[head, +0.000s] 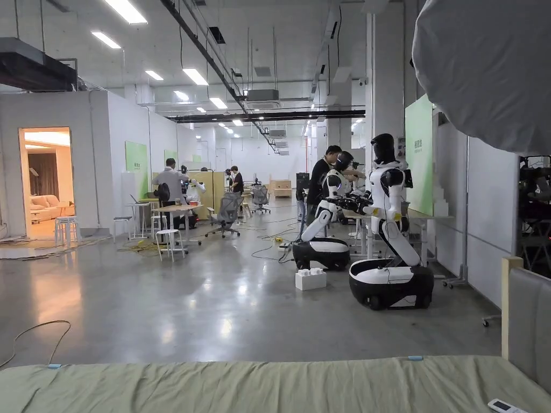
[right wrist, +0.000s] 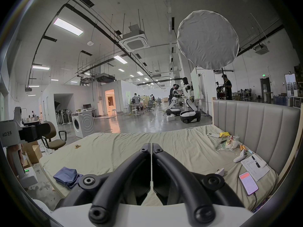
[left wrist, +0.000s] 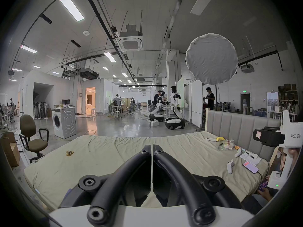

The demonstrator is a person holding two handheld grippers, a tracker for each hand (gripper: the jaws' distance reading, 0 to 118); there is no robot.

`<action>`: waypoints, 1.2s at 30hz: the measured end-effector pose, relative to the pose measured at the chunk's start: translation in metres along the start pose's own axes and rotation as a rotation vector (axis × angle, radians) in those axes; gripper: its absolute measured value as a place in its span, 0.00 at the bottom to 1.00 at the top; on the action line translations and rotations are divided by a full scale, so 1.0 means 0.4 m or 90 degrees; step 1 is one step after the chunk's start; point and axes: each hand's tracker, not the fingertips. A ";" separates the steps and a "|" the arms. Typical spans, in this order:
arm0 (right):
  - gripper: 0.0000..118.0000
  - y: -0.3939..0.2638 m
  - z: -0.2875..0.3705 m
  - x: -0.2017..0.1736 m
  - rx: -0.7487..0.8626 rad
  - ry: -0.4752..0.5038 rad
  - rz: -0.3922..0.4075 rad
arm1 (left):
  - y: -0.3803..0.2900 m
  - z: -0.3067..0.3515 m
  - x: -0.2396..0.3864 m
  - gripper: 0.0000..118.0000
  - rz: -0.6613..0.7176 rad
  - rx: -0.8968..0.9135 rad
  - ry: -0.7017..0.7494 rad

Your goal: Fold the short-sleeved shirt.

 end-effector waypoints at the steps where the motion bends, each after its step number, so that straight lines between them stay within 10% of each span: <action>1: 0.04 0.001 0.001 0.002 0.003 -0.005 -0.002 | 0.001 0.000 0.001 0.03 -0.004 0.001 0.000; 5: 0.64 0.003 0.005 0.018 0.001 -0.003 -0.032 | 0.003 0.006 0.003 0.49 -0.016 0.012 -0.011; 11: 0.98 0.013 0.015 0.021 0.016 0.003 -0.044 | 0.004 0.013 0.009 0.99 -0.018 0.027 0.000; 36: 1.00 0.014 0.015 0.009 0.003 0.002 -0.018 | -0.003 0.010 -0.002 1.00 0.000 0.012 0.008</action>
